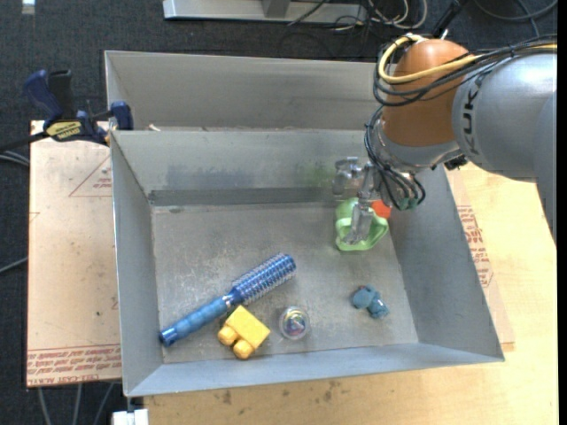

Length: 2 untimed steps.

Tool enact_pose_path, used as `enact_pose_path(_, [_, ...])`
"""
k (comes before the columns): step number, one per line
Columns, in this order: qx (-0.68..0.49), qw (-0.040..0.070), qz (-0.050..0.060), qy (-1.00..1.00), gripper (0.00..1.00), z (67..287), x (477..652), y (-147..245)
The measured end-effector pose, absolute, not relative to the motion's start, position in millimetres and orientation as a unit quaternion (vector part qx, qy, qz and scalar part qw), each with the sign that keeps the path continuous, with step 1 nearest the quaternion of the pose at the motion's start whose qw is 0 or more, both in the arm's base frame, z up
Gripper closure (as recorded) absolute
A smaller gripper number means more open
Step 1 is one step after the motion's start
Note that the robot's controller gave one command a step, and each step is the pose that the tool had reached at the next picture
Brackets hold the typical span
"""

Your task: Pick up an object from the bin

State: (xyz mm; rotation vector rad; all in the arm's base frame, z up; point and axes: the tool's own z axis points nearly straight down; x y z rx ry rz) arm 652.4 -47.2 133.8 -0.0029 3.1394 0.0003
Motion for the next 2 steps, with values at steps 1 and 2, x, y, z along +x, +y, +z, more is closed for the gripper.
enact_pose_path(1, [-0.207, -0.001, 0.001, 0.978, 0.00, 88.9, 609.9, -114.9])
enact_pose_path(2, [-0.207, 0.003, 0.001, 0.978, 1.00, 91.7, 612.5, -112.8])
